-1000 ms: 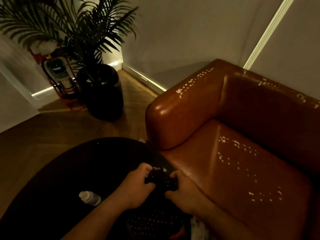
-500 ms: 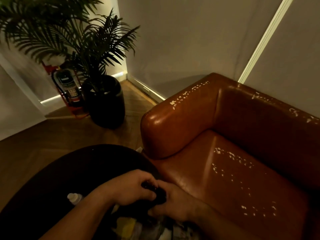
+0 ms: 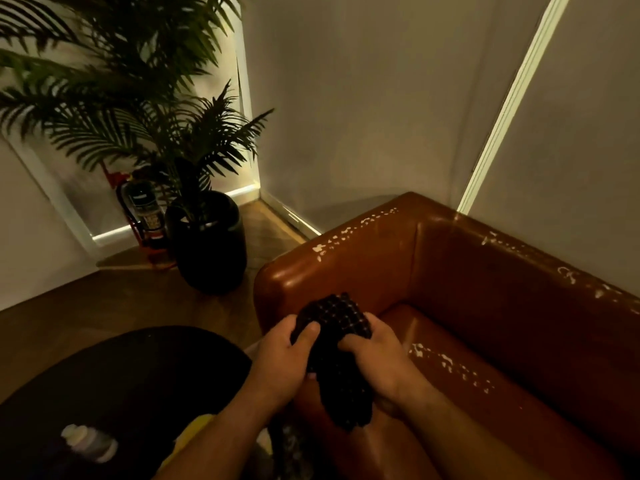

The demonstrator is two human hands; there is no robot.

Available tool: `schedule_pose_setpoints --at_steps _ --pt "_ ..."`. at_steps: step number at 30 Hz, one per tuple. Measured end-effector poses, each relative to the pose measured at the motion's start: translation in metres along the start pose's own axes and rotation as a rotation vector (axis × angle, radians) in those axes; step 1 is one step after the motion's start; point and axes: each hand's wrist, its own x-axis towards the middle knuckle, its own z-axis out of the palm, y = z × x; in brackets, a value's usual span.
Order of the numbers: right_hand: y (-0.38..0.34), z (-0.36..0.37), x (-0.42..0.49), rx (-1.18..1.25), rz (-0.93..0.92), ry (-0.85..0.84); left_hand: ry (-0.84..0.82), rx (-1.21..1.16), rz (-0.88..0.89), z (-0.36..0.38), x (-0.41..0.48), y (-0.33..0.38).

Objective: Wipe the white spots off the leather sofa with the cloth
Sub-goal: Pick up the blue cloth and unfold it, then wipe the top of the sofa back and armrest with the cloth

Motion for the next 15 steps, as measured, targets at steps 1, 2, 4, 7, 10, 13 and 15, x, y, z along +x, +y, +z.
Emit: schedule_pose_setpoints --at_steps 1,2,4,7,10,13,15 --pt "-0.001 -0.006 0.008 -0.006 0.01 -0.006 0.018 0.053 0.032 0.004 0.012 0.003" --pt "-0.003 -0.009 0.013 -0.011 0.016 -0.02 0.032 0.107 0.059 0.007 0.022 0.004" --pt "-0.004 -0.016 0.035 0.041 0.029 -0.05 0.035 0.157 0.1 0.014 0.051 0.005" --pt "-0.003 -0.025 0.072 0.263 0.164 -0.037 0.015 0.208 0.143 0.026 0.091 -0.002" --pt "0.0 -0.032 0.106 0.38 0.303 -0.016 0.012 0.277 0.167 0.031 0.129 -0.015" --pt "0.014 -0.035 0.138 0.399 0.38 0.109 0.092 0.413 0.172 0.019 0.17 -0.029" --pt "0.021 -0.04 0.157 0.372 0.415 0.24 0.182 0.574 0.198 0.004 0.195 -0.038"
